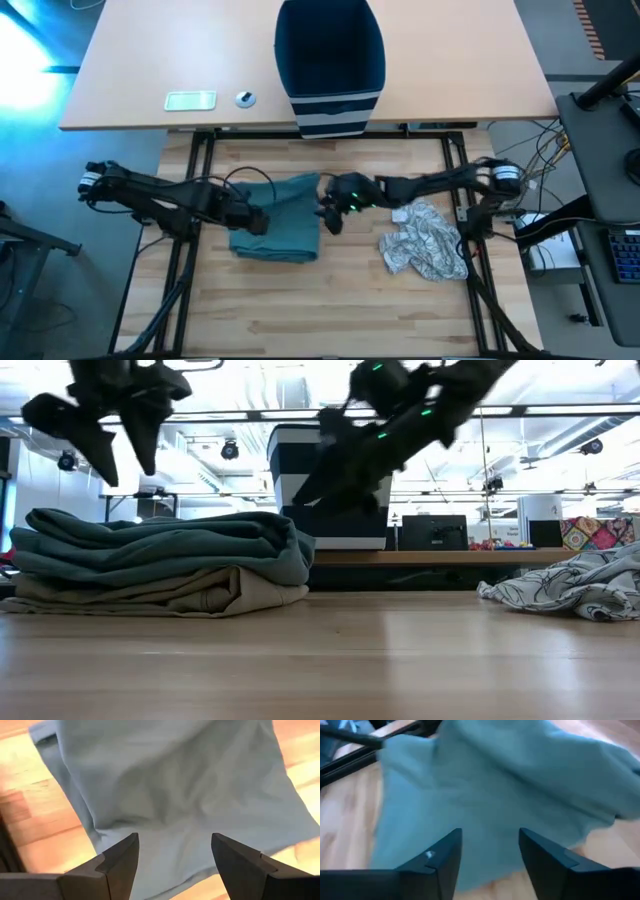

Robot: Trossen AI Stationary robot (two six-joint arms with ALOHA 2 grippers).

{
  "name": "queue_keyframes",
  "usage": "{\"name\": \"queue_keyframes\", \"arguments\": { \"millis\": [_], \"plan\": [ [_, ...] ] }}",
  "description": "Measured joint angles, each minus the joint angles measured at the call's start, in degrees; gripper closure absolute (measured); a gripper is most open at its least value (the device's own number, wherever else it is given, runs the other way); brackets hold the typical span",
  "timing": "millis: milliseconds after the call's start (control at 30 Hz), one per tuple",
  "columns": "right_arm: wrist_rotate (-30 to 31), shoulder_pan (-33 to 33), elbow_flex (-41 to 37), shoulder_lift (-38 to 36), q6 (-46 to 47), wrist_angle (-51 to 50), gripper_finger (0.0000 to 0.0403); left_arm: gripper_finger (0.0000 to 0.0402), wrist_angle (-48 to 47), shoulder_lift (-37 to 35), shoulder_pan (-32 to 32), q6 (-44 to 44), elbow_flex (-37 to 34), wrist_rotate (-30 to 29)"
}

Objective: Fold Laundry from Bin
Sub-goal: Fold the white shirt

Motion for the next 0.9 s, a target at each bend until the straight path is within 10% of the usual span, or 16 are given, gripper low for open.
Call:
{"name": "queue_keyframes", "arguments": {
  "millis": [333, 700, 900],
  "plan": [
    [-0.58, -7.88, 21.74, 16.19, 3.12, -12.19, 0.0382, 0.0169, 17.1, -8.38, -1.28, 14.61, -13.27, 0.47],
    [-3.68, -14.27, 42.9, 27.0, 4.25, -27.77, 0.0391, 0.0169, 17.41, -12.25, 0.34, 24.13, -17.29, -2.34],
    [-4.1, -6.31, 43.92, 20.37, -5.62, -35.28, 0.0391, 0.0169, 17.37, -17.95, 16.36, 29.44, -19.68, -4.4]
  ]
}}
